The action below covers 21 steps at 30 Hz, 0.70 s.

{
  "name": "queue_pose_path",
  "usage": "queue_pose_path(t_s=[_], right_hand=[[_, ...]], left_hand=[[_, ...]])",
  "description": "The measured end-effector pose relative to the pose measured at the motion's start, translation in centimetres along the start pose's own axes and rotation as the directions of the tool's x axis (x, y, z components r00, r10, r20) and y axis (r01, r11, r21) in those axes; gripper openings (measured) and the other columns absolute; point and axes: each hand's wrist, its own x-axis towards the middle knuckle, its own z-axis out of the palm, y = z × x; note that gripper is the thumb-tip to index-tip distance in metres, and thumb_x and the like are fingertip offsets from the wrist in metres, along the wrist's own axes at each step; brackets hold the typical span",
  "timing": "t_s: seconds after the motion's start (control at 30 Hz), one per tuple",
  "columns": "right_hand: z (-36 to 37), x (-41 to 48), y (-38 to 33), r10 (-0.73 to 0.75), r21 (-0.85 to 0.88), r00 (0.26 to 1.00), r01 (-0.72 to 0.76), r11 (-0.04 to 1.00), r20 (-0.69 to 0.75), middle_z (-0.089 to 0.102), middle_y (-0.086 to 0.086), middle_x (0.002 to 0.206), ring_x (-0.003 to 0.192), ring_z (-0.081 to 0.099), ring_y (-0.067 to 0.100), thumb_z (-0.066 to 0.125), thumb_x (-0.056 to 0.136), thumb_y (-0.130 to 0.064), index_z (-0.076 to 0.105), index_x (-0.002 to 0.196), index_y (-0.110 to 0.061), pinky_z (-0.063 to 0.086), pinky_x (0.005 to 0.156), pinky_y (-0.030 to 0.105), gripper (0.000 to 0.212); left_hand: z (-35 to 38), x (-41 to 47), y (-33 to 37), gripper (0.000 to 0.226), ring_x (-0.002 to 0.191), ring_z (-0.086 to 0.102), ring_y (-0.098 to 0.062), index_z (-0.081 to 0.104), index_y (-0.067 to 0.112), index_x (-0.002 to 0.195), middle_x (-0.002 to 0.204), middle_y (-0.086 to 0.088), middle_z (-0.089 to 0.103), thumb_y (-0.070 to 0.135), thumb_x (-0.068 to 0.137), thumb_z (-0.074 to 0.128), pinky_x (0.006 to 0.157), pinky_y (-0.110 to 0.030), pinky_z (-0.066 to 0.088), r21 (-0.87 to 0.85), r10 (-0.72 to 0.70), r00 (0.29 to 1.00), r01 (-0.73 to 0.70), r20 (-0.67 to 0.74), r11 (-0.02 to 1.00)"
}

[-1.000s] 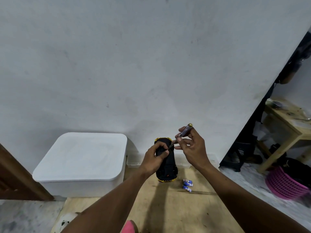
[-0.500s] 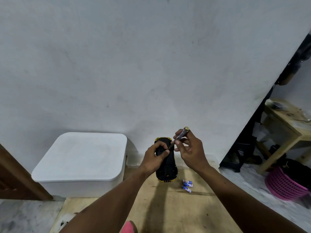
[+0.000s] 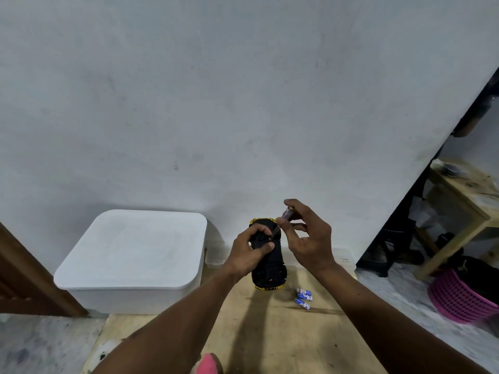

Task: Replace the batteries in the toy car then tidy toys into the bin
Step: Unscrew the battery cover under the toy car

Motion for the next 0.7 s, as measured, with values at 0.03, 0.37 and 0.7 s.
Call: queue_pose_path(t_s=[0.03,0.37,0.7], right_hand=[[0.05,0.1,0.02,0.002,-0.001,1.0,-0.002,1.0,-0.001,0.065,-0.007,0.091,0.083,0.068,0.012,0.071,0.085,0.004,0.062,0.119,-0.013,0.061,0.068,0.031,0.039],[0.17,0.45,-0.16,-0.082,-0.049,0.995,0.085,0.995,0.049,0.063,0.004,0.101,0.091,0.065,0.012,0.072,0.083,0.007,0.065,0.121,-0.012,0.06,0.071,0.028,0.043],[0.57,0.05,-0.25,-0.045,0.002,0.998,0.045,0.999,0.043,0.071,0.005,0.106,0.098,0.07,0.013,0.071,0.084,0.007,0.061,0.125,-0.013,0.059,0.081,0.035,0.047]], left_hand=[[-0.04,0.04,0.04,0.02,0.095,0.064,-0.02,0.065,0.023,0.094,0.104,-0.001,0.067,0.009,0.081,0.072,0.083,-0.04,0.059,0.001,0.002,1.0,-0.002,0.0,1.0],[-0.23,0.15,-0.17,0.022,0.091,0.061,-0.014,0.064,0.025,0.091,0.101,0.0,0.067,0.011,0.076,0.073,0.084,-0.043,0.058,0.012,0.0,1.0,0.0,-0.003,1.0],[-0.48,0.25,-0.24,0.022,0.095,0.067,-0.022,0.065,0.027,0.088,0.098,0.004,0.07,0.019,0.075,0.08,0.084,-0.046,0.06,0.021,-0.008,0.998,0.01,-0.065,1.0]])
